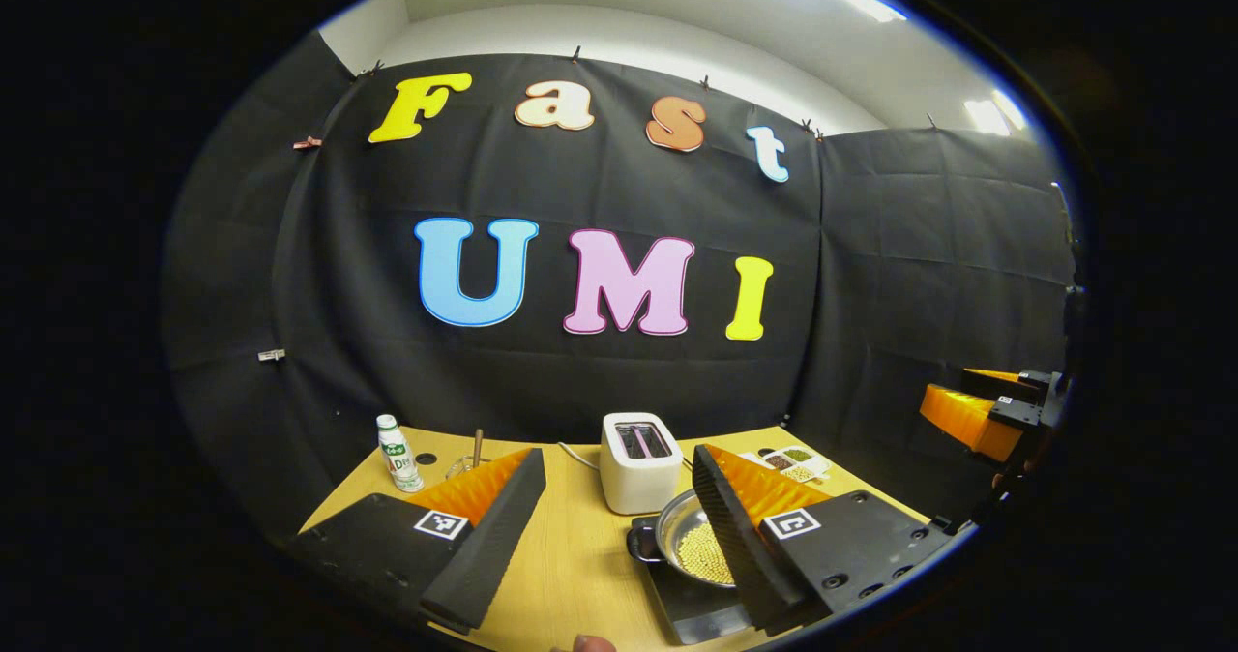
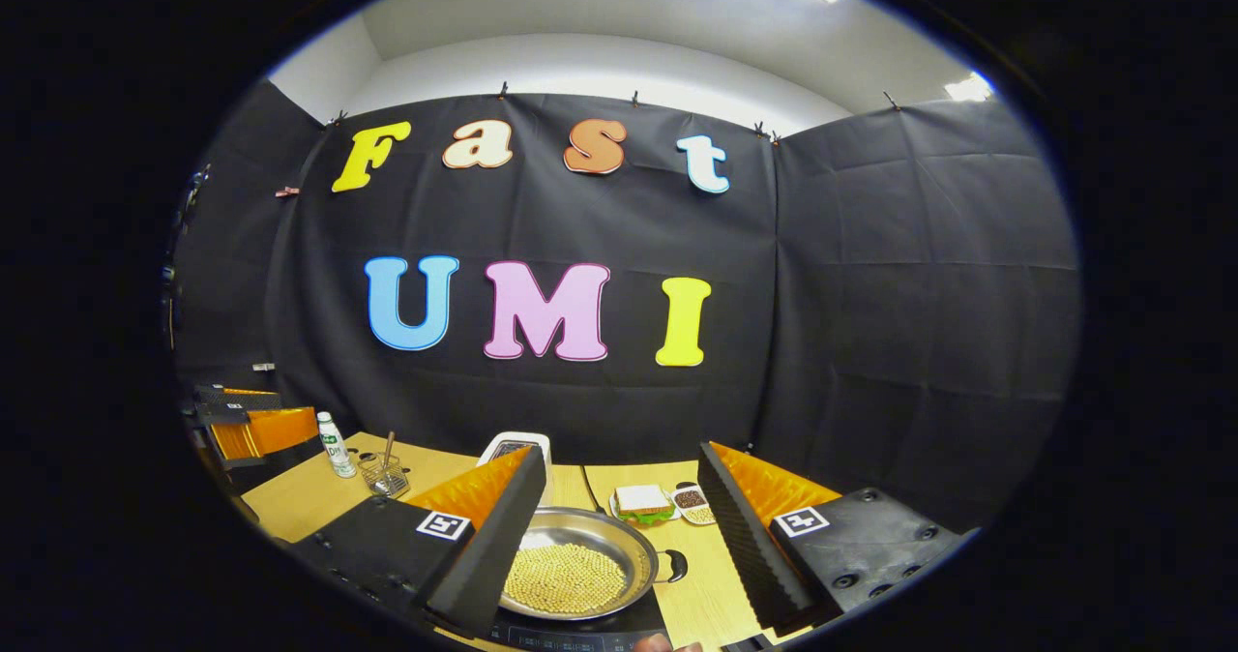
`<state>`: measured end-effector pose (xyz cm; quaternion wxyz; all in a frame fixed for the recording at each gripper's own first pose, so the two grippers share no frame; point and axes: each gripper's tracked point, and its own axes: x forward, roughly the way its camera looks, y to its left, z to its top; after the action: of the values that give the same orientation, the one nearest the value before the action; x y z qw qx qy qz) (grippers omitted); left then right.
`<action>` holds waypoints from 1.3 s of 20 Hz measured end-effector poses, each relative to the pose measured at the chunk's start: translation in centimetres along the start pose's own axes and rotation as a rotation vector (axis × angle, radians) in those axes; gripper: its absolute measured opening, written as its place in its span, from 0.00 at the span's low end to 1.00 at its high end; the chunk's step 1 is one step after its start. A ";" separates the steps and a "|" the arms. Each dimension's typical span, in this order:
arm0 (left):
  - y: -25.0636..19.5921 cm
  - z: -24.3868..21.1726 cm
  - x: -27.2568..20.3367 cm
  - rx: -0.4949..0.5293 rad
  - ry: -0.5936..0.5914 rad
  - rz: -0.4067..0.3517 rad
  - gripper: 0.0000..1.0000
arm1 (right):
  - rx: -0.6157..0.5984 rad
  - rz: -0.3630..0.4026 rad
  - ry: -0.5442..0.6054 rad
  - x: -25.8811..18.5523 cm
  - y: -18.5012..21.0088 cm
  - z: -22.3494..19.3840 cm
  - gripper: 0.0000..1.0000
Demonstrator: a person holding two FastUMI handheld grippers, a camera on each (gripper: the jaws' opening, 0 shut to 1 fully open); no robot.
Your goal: First push the handle of the pot to place it horizontally, then grasp the pot with both hands and set it on the induction cooktop.
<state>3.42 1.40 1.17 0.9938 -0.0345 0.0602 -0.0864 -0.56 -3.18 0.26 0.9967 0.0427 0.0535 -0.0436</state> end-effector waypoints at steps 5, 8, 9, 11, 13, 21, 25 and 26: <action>0.5 -0.1 0.1 0.013 0.003 0.009 0.95 | 0.010 -0.011 0.017 0.1 -0.7 -0.4 0.98; 0.3 0.0 0.4 0.016 0.005 0.003 0.95 | 0.012 -0.017 0.022 0.3 -1.0 -0.6 0.98; 0.2 -0.2 0.5 0.014 0.008 0.002 0.95 | 0.011 -0.018 0.024 0.4 -1.1 -0.7 0.98; 0.0 -0.5 0.7 0.011 0.016 -0.004 0.95 | 0.009 -0.019 0.029 0.5 -1.2 -0.9 0.98; -0.2 -0.5 0.8 0.014 0.020 -0.008 0.98 | 0.007 -0.019 0.033 0.6 -1.2 -1.0 0.98; -0.2 -0.7 1.2 0.014 0.025 -0.008 0.95 | 0.002 -0.011 0.033 0.8 -1.1 -1.0 0.98; -0.5 -0.8 1.2 0.015 0.031 -0.013 0.98 | 0.002 -0.012 0.036 0.9 -1.2 -1.1 0.98; -0.5 -0.8 1.3 0.015 0.033 -0.015 0.98 | 0.002 -0.013 0.036 1.0 -1.2 -1.1 0.98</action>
<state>4.46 0.63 0.28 0.9923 -0.0259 0.0755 -0.0949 0.17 -4.37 -1.08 0.9953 0.0439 0.0716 -0.0491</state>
